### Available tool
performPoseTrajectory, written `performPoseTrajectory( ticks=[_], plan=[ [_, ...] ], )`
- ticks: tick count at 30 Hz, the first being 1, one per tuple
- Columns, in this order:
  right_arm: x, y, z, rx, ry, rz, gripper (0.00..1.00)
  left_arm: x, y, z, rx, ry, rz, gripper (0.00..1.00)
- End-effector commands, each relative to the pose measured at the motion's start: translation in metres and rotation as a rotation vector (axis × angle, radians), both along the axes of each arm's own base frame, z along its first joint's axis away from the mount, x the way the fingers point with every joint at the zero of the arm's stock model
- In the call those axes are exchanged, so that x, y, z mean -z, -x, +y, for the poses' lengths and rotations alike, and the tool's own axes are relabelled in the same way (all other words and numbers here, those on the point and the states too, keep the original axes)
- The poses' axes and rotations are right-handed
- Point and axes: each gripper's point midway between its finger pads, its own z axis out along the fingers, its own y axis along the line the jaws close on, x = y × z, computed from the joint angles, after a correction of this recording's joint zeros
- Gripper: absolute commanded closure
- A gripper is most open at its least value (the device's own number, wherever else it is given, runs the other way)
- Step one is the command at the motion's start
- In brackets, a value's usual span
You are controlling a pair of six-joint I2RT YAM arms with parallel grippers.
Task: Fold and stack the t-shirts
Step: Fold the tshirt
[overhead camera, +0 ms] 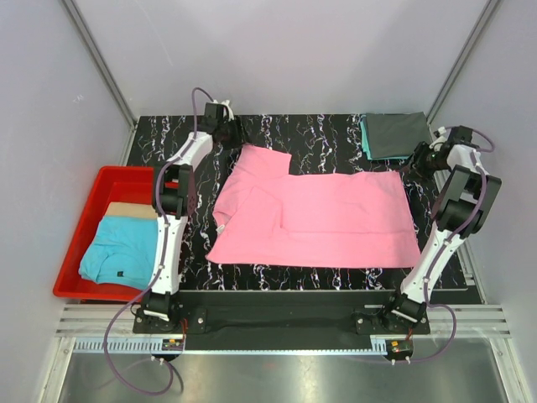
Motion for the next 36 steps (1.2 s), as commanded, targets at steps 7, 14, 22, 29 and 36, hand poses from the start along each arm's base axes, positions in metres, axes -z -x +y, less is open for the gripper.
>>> performPoseTrajectory(
  ticks=[7, 14, 22, 29, 36],
  plan=[
    [0.002, -0.025, -0.003, -0.15, 0.034, -0.056, 0.47, -0.019, -0.009, -0.026, 0.116, 0.107, -0.115, 0.49],
    [0.014, -0.024, 0.0, -0.176, 0.018, -0.046, 0.48, -0.021, -0.011, -0.026, 0.111, 0.103, -0.13, 0.52],
    [0.025, -0.023, -0.003, -0.185, 0.031, -0.023, 0.48, -0.036, -0.017, -0.01, 0.064, 0.014, -0.172, 0.45],
    [0.021, -0.023, 0.003, -0.191, 0.0, -0.043, 0.48, -0.025, -0.019, 0.006, -0.014, -0.057, -0.145, 0.45],
    [0.018, -0.022, 0.003, -0.195, 0.004, -0.051, 0.49, -0.016, -0.018, -0.011, 0.012, 0.032, -0.108, 0.5]
  ],
)
